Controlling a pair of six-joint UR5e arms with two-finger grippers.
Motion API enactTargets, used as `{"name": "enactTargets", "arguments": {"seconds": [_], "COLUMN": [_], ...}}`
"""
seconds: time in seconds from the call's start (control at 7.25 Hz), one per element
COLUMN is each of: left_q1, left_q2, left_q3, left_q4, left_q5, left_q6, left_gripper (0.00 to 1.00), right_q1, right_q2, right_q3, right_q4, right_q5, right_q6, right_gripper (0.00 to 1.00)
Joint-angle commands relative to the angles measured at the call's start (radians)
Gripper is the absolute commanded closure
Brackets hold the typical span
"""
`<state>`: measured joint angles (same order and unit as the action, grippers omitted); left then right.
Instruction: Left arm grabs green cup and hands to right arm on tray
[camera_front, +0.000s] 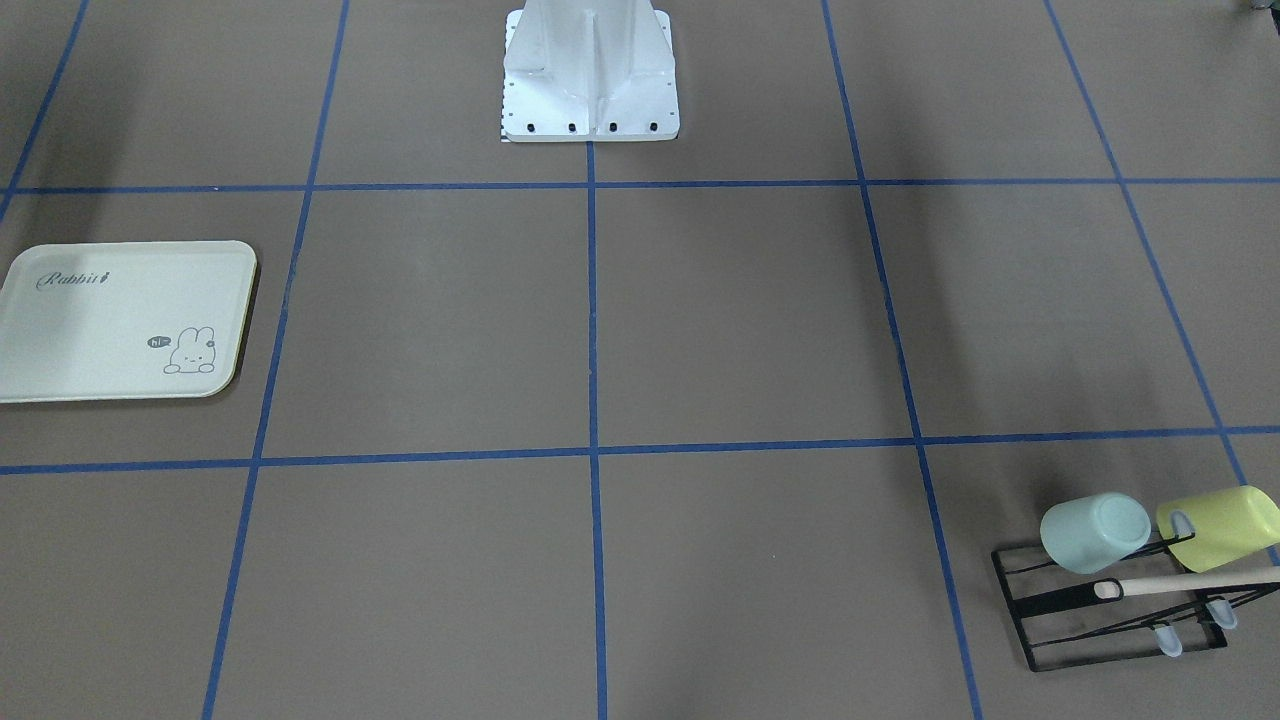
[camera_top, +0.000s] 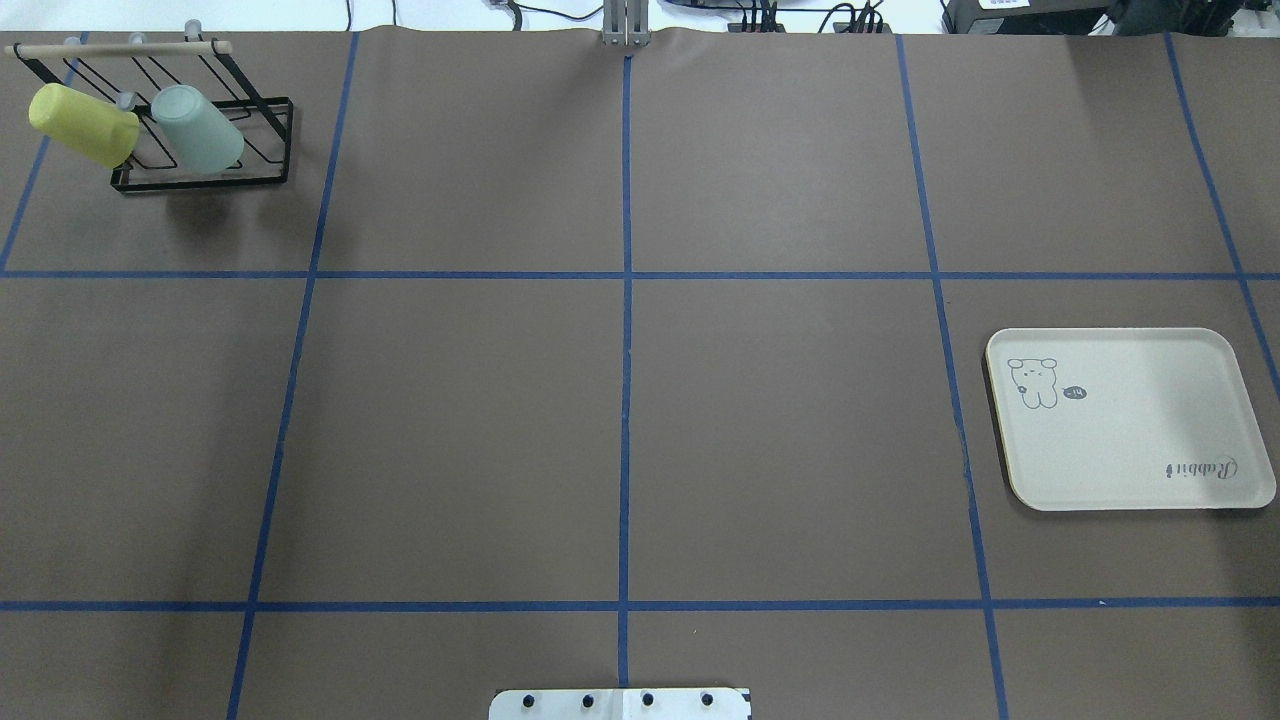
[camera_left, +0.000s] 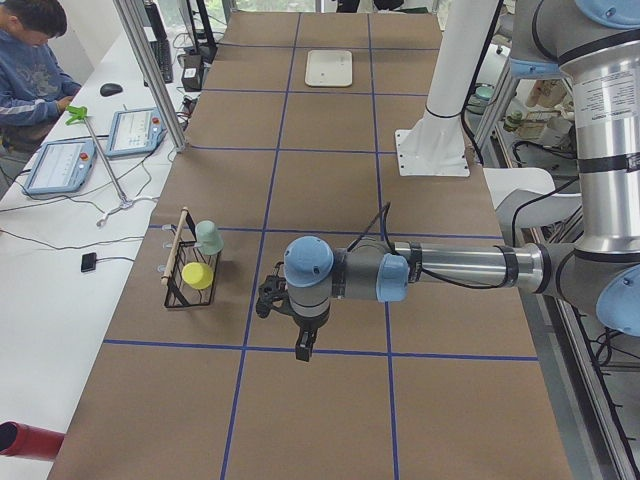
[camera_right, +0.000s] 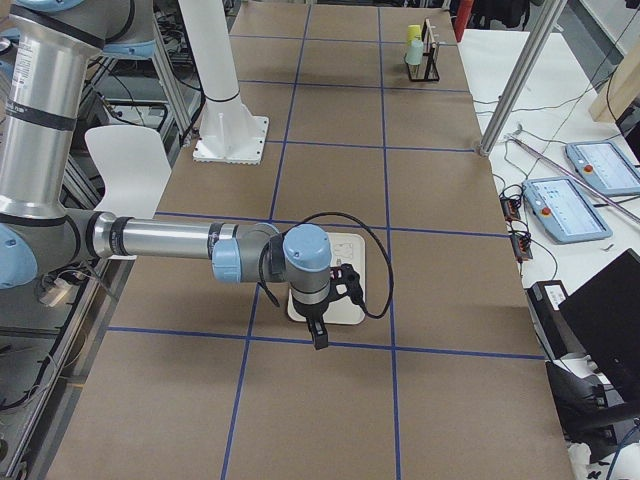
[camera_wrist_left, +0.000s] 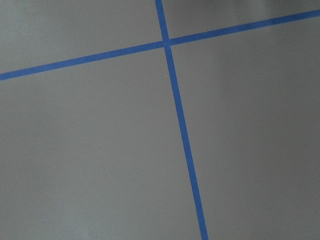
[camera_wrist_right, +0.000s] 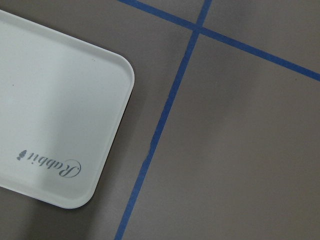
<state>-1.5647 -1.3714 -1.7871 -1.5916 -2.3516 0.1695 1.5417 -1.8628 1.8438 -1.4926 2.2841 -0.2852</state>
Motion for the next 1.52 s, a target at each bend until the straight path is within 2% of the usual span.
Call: {"name": "enactTargets", "arguments": {"seconds": [0.0, 0.41, 0.55, 0.69, 0.83, 0.97, 1.1, 1.38], "left_q1": [0.002, 0.002, 0.002, 0.002, 0.002, 0.002, 0.002, 0.002], "left_q2": [0.005, -0.003, -0.005, -0.017, -0.028, -0.117, -0.191, -0.239], "left_q3": [-0.002, -0.003, -0.017, -0.026, -0.023, 0.006, 0.036, 0.052], "left_q4": [-0.042, -0.068, -0.089, -0.167, -0.241, -0.328, -0.347, -0.358], "left_q5": [0.002, 0.002, -0.009, -0.005, -0.002, 0.000, -0.006, -0.008], "left_q6": [0.002, -0.007, -0.007, -0.010, -0.008, -0.008, -0.010, -0.008], "left_gripper": [0.00, 0.00, 0.00, 0.00, 0.00, 0.00, 0.00, 0.00], "right_q1": [0.000, 0.000, 0.000, 0.000, 0.000, 0.000, 0.000, 0.000], "right_q2": [-0.001, 0.002, 0.002, 0.019, 0.027, 0.030, 0.043, 0.073], "right_q3": [0.000, 0.008, 0.044, 0.075, 0.089, 0.062, 0.010, 0.005], "right_q4": [0.000, 0.003, 0.003, 0.006, 0.081, 0.233, 0.364, 0.385], "right_q5": [0.002, 0.018, 0.017, 0.015, 0.014, 0.011, 0.012, 0.011], "right_q6": [0.000, -0.003, -0.002, 0.004, 0.009, 0.012, 0.032, 0.159], "right_gripper": [0.00, 0.00, 0.00, 0.00, 0.00, 0.00, 0.00, 0.00]}}
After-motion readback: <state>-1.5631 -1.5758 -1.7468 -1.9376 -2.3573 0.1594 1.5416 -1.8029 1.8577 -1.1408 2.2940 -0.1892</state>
